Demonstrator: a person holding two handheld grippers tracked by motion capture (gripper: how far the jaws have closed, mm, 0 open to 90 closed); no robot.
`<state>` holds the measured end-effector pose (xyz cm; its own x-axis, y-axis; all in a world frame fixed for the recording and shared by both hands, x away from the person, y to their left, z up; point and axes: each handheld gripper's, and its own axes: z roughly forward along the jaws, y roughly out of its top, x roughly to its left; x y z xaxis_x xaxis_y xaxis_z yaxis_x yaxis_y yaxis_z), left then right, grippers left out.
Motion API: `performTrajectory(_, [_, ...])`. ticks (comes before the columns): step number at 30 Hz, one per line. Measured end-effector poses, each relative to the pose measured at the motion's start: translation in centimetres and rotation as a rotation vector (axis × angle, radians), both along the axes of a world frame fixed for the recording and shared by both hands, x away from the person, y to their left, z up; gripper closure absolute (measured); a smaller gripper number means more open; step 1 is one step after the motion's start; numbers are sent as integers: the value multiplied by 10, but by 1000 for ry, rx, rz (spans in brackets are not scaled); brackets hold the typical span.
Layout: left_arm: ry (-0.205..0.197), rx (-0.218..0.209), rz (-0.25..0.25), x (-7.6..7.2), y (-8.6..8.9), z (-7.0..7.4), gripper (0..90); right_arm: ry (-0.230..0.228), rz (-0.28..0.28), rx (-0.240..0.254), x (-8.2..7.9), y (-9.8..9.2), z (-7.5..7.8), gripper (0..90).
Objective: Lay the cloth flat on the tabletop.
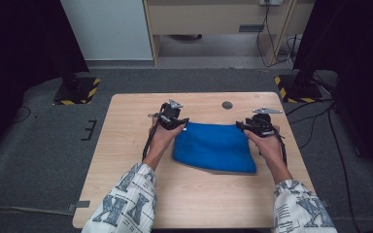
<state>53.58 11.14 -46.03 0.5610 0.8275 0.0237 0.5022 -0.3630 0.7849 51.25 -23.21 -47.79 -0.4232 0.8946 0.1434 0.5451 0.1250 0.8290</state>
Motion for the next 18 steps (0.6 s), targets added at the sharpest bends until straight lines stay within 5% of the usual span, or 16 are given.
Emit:
performTrajectory(3, [-18,-47,-1,-2,4,8,257,-38,-47,-10,-5,-6,12,211])
performTrajectory(10, [-40,-77,-40,-21,8,23,127,-57,-6,-6,-24,-14,22,166])
performTrajectory(18, [-52,-114,-86,-62,17,18,132,-80,88,29,-76,-20,15,358])
